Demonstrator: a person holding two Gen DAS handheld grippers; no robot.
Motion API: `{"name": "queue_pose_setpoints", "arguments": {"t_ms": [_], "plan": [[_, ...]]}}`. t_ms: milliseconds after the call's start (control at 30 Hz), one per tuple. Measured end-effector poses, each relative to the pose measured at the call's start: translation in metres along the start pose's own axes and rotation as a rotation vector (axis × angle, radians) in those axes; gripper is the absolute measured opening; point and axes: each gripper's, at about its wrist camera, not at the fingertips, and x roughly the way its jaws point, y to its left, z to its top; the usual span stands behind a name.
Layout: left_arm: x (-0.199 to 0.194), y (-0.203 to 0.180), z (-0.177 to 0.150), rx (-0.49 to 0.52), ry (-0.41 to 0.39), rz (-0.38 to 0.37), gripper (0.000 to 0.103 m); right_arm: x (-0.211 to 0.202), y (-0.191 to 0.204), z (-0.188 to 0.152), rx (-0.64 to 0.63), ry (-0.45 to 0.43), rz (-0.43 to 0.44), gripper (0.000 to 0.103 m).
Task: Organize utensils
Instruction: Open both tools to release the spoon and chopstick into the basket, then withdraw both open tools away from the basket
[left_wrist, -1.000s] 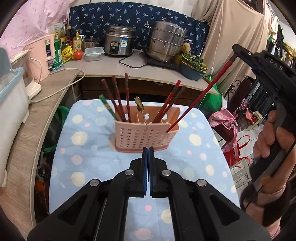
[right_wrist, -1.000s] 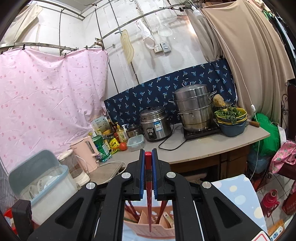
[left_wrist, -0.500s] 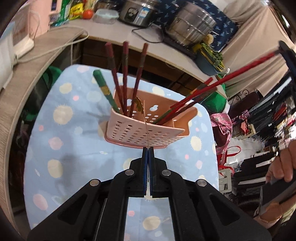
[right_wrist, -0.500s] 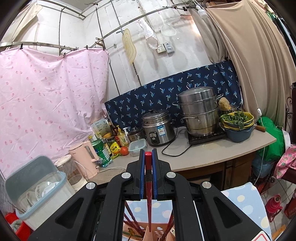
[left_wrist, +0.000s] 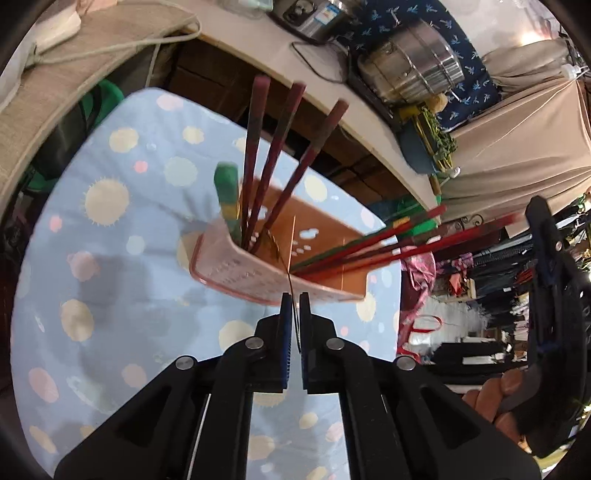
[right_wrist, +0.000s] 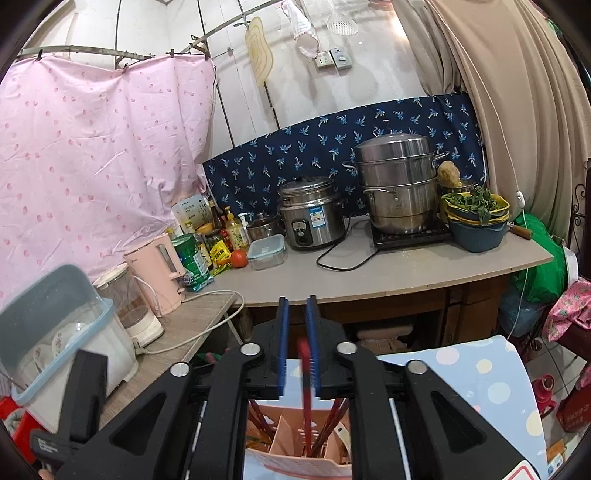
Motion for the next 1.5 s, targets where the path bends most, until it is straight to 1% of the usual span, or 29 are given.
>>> {"name": "queue_pose_setpoints", "arguments": {"t_ms": [67, 133, 167, 267, 367, 433, 500, 567, 700, 733, 800, 933, 1000, 1100, 1300, 1333, 1400, 1500], "plan": [[-0.006, -0.006, 0.001, 0.031, -0.039, 0.017, 0.013, -0.003, 0.000, -0.003, 0.004, 0.007, 0.005, 0.023], [-0.014, -0.012, 0.000, 0.066, -0.089, 0.042, 0.028, -0.008, 0.000, -0.008, 0.006, 0.010, 0.007, 0.026], [-0.019, -0.016, -0.002, 0.092, -0.123, 0.067, 0.030, -0.012, 0.000, -0.011, 0.004, 0.012, 0.008, 0.027], [-0.031, -0.026, -0.011, 0.181, -0.203, 0.128, 0.032, -0.022, 0.001, -0.023, -0.006, 0.027, 0.007, 0.029], [-0.037, -0.032, -0.022, 0.247, -0.252, 0.175, 0.032, -0.032, 0.000, -0.039, -0.010, 0.051, -0.002, 0.030], [-0.039, -0.038, -0.031, 0.291, -0.295, 0.225, 0.032, -0.038, -0.001, -0.050, -0.009, 0.066, -0.009, 0.030], [-0.043, -0.042, -0.041, 0.343, -0.350, 0.291, 0.032, -0.044, -0.002, -0.063, -0.010, 0.089, -0.016, 0.035], [-0.043, -0.048, -0.052, 0.394, -0.395, 0.345, 0.033, -0.048, -0.002, -0.074, -0.016, 0.112, -0.021, 0.036], [-0.040, -0.054, -0.071, 0.465, -0.449, 0.420, 0.033, -0.056, 0.000, -0.095, -0.024, 0.155, -0.028, 0.036], [-0.040, -0.054, -0.075, 0.470, -0.455, 0.429, 0.033, -0.058, 0.001, -0.100, -0.025, 0.165, -0.029, 0.037], [-0.039, -0.053, -0.082, 0.474, -0.461, 0.435, 0.034, -0.061, 0.001, -0.108, -0.026, 0.180, -0.035, 0.042], [-0.037, -0.049, -0.095, 0.480, -0.473, 0.464, 0.044, -0.069, 0.002, -0.120, -0.022, 0.209, -0.050, 0.048], [-0.037, -0.048, -0.100, 0.486, -0.480, 0.480, 0.044, -0.071, 0.004, -0.125, -0.024, 0.221, -0.056, 0.050], [-0.036, -0.046, -0.106, 0.482, -0.474, 0.484, 0.045, -0.075, 0.007, -0.132, -0.040, 0.234, -0.070, 0.052], [-0.035, -0.046, -0.118, 0.487, -0.478, 0.507, 0.049, -0.083, 0.010, -0.142, -0.058, 0.245, -0.094, 0.061], [-0.035, -0.046, -0.119, 0.486, -0.478, 0.510, 0.052, -0.084, 0.010, -0.143, -0.059, 0.245, -0.097, 0.062], [-0.035, -0.045, -0.122, 0.485, -0.481, 0.514, 0.055, -0.087, 0.009, -0.144, -0.056, 0.247, -0.100, 0.066], [-0.036, -0.045, -0.125, 0.487, -0.481, 0.521, 0.057, -0.089, 0.008, -0.145, -0.053, 0.252, -0.108, 0.067]]}}
